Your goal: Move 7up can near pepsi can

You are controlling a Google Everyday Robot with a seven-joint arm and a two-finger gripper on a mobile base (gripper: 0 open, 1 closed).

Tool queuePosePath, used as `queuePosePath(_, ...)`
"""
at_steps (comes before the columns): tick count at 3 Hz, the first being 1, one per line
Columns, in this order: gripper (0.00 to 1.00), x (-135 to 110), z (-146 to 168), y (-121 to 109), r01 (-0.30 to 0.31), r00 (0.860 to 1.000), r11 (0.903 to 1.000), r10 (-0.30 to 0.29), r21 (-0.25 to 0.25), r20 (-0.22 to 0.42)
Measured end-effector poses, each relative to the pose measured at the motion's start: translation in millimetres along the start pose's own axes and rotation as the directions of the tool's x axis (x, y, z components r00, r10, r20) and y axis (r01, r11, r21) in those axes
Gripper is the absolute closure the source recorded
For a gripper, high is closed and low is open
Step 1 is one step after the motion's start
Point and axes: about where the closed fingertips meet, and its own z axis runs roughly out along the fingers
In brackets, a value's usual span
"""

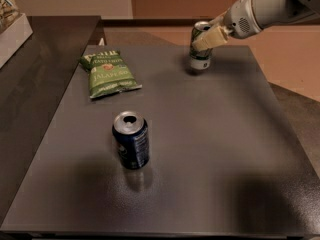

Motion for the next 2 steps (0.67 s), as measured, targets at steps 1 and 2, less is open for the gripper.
queuePosePath(1,1.00,-7,-16,38,0.025,0.999,0.9968,-0.023,-0.076,0.025)
queuePosePath(2,1.00,-8,-32,72,0.032,0.999,0.9892,-0.028,-0.143,0.035)
